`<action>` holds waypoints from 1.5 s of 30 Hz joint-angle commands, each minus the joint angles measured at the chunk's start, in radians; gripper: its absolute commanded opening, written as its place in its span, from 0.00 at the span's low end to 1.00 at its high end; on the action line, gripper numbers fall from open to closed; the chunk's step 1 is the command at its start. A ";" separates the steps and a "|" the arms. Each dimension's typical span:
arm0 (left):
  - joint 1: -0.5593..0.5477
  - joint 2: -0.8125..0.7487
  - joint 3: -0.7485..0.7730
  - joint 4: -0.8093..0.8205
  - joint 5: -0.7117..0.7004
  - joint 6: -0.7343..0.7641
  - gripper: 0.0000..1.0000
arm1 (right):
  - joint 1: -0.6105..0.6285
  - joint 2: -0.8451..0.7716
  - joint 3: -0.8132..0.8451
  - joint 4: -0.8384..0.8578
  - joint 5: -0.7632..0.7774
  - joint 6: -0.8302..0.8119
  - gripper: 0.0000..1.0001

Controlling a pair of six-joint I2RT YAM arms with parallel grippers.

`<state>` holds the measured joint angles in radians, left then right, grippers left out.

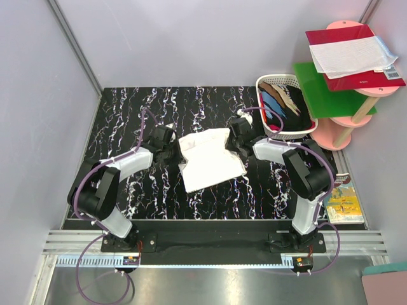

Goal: Fold and stack the t-shirts
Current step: Fold the tshirt

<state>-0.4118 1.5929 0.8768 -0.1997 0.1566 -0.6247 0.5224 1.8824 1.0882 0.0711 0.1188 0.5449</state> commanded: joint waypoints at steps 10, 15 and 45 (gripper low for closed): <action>-0.005 -0.001 0.034 0.020 -0.018 0.014 0.00 | 0.004 -0.114 -0.034 0.058 0.016 -0.022 0.70; -0.005 0.002 0.036 0.017 -0.017 0.011 0.00 | 0.004 -0.079 -0.016 0.098 -0.004 -0.031 0.65; -0.024 -0.106 0.013 -0.020 -0.137 0.020 0.00 | 0.010 -0.294 -0.246 0.328 0.045 -0.033 0.00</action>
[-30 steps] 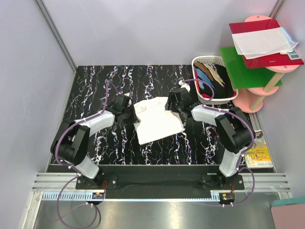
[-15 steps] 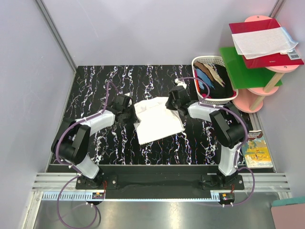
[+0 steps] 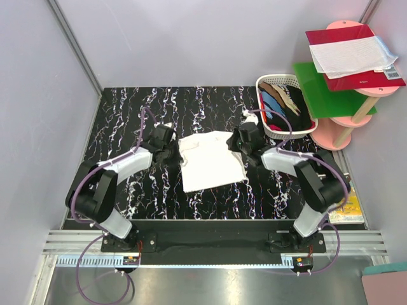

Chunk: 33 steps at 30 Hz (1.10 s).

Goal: Fold and stack the t-shirts
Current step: Fold the tshirt

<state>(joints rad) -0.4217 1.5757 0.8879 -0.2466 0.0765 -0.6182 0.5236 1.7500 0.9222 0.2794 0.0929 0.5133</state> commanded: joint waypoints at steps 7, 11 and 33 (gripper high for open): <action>-0.022 -0.132 0.032 0.073 -0.067 0.017 0.00 | 0.009 -0.270 -0.125 0.145 0.139 -0.048 0.00; -0.023 -0.074 0.091 0.086 -0.060 0.026 0.00 | 0.009 -0.267 -0.106 0.158 0.171 -0.067 0.00; -0.031 0.174 0.324 0.400 0.022 0.026 0.00 | 0.009 -0.182 -0.099 0.216 0.493 -0.085 0.00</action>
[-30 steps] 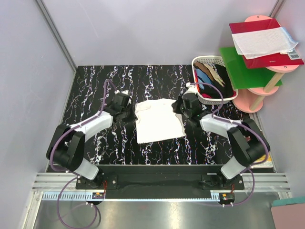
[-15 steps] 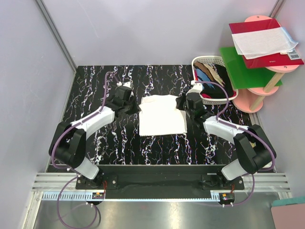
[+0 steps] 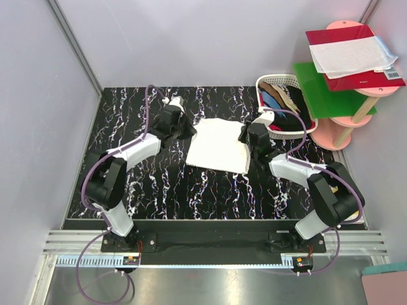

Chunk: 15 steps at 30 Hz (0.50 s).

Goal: Fold and stack the t-shirts
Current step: Fold the tshirt

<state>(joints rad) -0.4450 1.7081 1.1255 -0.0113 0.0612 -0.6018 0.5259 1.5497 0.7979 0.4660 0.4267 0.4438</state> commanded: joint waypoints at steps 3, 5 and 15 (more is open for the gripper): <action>-0.009 0.128 0.193 0.145 0.090 0.022 0.00 | 0.006 0.047 0.056 -0.013 0.233 -0.031 0.00; -0.011 0.208 0.252 0.110 0.126 0.020 0.00 | 0.003 0.075 0.092 -0.044 0.274 -0.027 0.00; -0.040 0.381 0.433 0.031 0.226 0.008 0.00 | -0.052 0.069 0.124 -0.359 0.337 0.196 0.00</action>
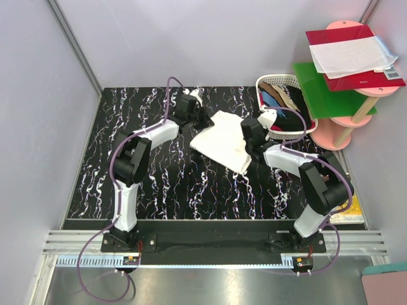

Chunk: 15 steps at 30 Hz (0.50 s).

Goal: Fold and stack the t-shirts
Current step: Fold the tshirt

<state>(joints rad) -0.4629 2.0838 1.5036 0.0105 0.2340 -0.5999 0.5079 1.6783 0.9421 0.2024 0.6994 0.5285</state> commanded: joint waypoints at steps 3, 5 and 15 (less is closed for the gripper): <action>-0.022 0.022 0.085 -0.004 0.077 0.009 0.00 | -0.042 -0.112 -0.060 -0.121 0.077 0.123 0.00; -0.026 0.036 0.107 -0.007 0.085 0.009 0.00 | -0.051 -0.135 -0.078 -0.133 0.081 0.131 0.00; -0.066 0.096 0.190 -0.041 0.097 -0.006 0.00 | -0.117 -0.258 -0.183 -0.187 0.107 0.208 0.00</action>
<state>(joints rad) -0.5083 2.1715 1.6432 -0.0368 0.3038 -0.6029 0.4034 1.5139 0.7982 0.0460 0.7162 0.6827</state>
